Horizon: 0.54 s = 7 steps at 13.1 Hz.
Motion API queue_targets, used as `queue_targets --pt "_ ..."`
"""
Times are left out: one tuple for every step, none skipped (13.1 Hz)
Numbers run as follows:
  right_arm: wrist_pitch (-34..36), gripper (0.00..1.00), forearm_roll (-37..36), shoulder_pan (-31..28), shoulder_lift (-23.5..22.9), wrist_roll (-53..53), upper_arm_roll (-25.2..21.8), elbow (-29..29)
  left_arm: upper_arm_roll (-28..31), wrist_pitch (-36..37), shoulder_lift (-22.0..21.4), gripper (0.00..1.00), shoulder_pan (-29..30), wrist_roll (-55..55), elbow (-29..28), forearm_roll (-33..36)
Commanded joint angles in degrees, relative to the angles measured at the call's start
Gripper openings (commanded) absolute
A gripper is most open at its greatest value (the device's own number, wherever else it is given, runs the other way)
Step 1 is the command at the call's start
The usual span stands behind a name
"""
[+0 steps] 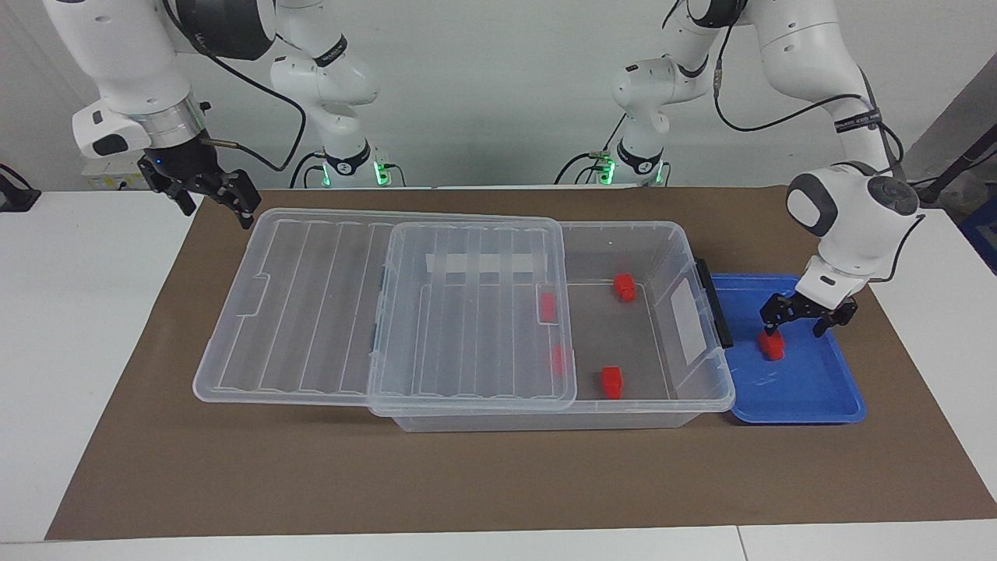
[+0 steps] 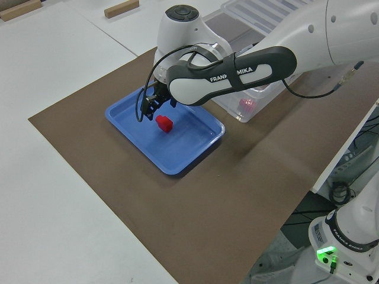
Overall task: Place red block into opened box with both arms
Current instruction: 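Reach the left gripper down to the red block in the blue tray, then close the left gripper on the red block and lift it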
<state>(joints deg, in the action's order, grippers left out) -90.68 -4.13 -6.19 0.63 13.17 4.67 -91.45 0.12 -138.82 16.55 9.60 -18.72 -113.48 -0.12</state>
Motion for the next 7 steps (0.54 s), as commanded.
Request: queue_targets --pt "0.2 1.00 2.0 -0.3 1.7 -1.4 0.2 -1.7 -0.4 -6.7 0.1 0.95 0.7 -1.7 -4.9 -0.3" --pt "0.4 1.00 2.6 -0.3 1.7 -1.8 0.2 -1.9 -0.4 -6.9 0.1 0.95 0.5 -1.5 -5.3 -0.3" --pt "0.3 1.00 3.2 -0.3 1.7 -3.5 0.2 -2.0 -0.4 -7.0 0.0 0.95 0.5 -1.6 -5.6 -0.3" --pt "0.2 1.00 3.2 -0.3 1.8 -4.6 0.2 -2.2 -0.4 -6.9 0.0 0.94 0.6 -1.6 -5.8 -0.3" --pt "0.2 1.00 3.3 -0.2 1.9 -4.7 0.2 -2.3 -0.4 -6.9 0.0 0.84 0.5 -1.6 -5.9 -0.3" --pt "0.2 1.00 3.3 -0.1 2.1 -4.7 0.3 -2.8 -0.4 -6.9 0.0 0.65 0.5 -1.5 -5.9 -0.3" --pt "0.2 1.00 3.3 -0.1 2.4 -4.8 0.4 -3.0 -0.4 -6.6 0.0 0.40 0.4 -1.3 -5.8 -0.3"
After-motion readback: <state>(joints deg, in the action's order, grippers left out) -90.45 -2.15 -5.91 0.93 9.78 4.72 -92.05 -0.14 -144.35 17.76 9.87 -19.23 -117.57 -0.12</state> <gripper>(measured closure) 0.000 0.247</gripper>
